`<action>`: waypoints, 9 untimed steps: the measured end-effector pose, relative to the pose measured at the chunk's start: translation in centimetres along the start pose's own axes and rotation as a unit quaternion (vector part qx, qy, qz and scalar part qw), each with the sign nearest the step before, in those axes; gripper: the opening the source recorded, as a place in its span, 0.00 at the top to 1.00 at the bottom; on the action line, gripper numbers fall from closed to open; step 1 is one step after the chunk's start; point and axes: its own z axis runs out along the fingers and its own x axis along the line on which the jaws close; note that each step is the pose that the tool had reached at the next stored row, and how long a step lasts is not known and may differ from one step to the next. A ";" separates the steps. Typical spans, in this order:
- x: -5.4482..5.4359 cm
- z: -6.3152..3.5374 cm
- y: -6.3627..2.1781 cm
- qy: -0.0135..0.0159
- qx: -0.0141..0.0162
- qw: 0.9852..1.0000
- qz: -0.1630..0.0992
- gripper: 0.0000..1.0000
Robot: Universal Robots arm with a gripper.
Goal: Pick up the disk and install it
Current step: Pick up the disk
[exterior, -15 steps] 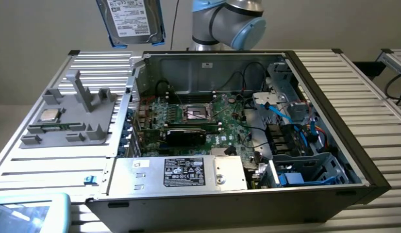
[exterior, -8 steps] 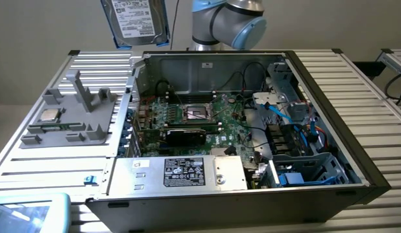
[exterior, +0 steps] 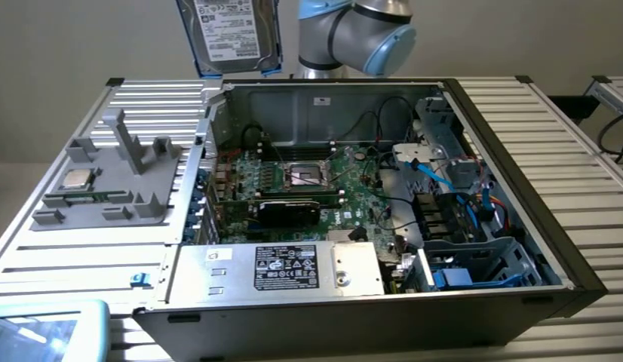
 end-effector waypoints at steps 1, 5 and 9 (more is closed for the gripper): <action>0.1 0.02 -0.33 0.000 0.000 1.000 0.000 0.63; 0.5 0.08 -1.44 0.000 0.000 1.000 0.000 0.63; 1.8 0.10 -2.24 0.000 -0.004 1.000 0.000 0.63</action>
